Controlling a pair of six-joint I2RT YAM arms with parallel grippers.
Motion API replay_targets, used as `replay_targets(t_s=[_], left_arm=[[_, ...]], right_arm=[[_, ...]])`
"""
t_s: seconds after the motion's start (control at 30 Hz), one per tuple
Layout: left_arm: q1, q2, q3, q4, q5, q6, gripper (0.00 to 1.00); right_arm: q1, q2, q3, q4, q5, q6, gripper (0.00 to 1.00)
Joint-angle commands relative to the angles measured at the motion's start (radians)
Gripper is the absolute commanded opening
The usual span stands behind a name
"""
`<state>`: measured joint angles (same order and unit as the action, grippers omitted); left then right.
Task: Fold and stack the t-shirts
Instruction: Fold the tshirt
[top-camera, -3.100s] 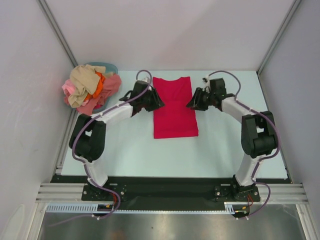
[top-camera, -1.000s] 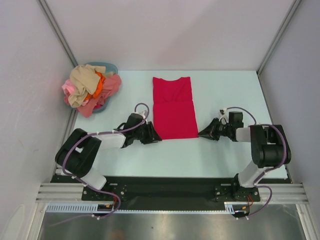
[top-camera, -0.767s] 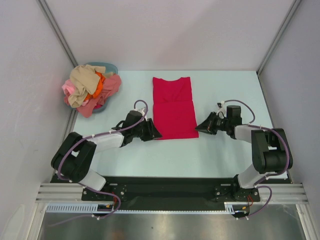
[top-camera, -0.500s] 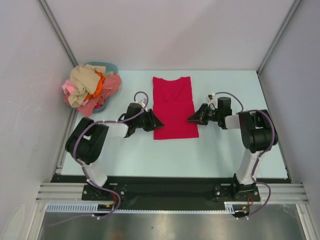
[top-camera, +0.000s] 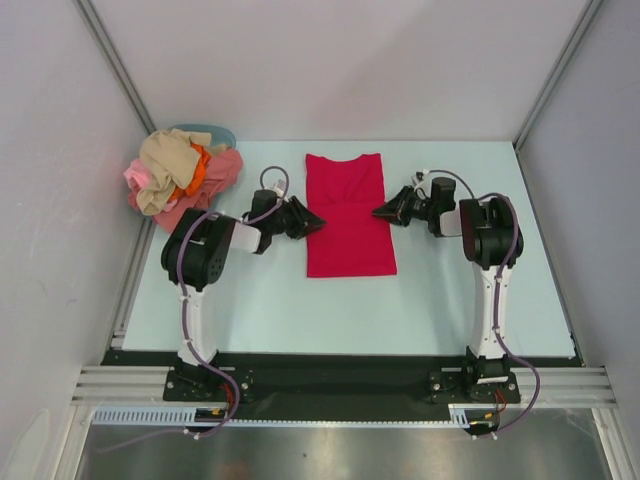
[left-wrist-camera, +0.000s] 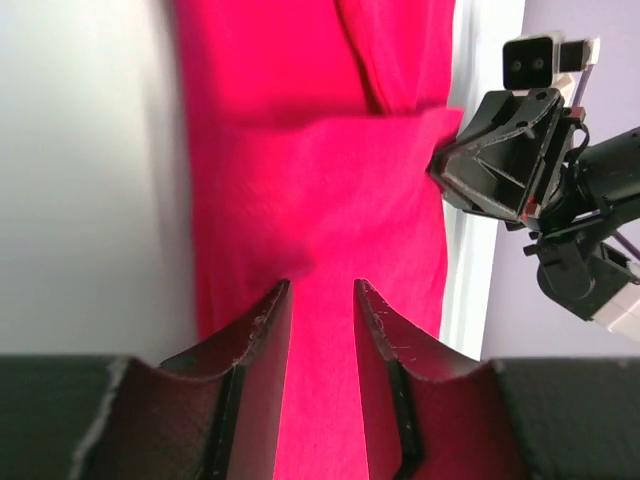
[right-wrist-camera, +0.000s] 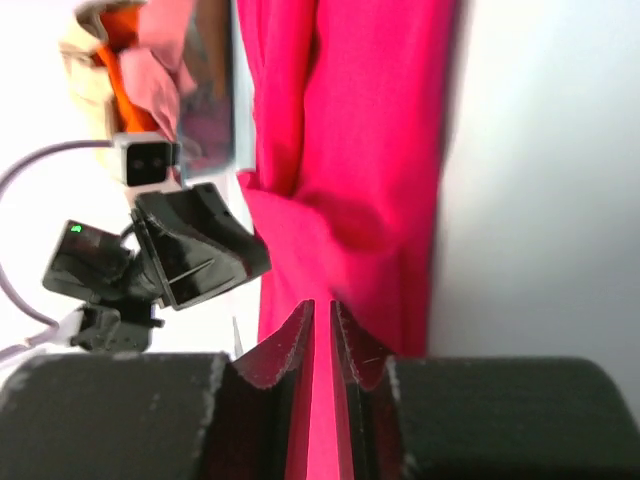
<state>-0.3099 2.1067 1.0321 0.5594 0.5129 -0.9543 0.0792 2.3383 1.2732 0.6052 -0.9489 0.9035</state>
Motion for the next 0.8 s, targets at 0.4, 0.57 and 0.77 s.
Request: replay_targets(t_s=[0.4,0.57,0.77], left_arm=[[0.071,-0.057,0.12,-0.189,-0.043,0.054,0.43],[0.045,-0.253,0.017,-0.256,-0.094,0.129,0.46],[-0.055,-0.356,-0.122,-0.231,-0.108,0.132,0.46]], right_arm=[[-0.071,0.03,0.273,-0.426,0.185,-0.199,0.16],[-0.088,-0.222,0.134,-0.495,0.236,-0.253,0.17],[0.005,-0.396,-0.075,-0.435,0.222,-0.224,0.2]])
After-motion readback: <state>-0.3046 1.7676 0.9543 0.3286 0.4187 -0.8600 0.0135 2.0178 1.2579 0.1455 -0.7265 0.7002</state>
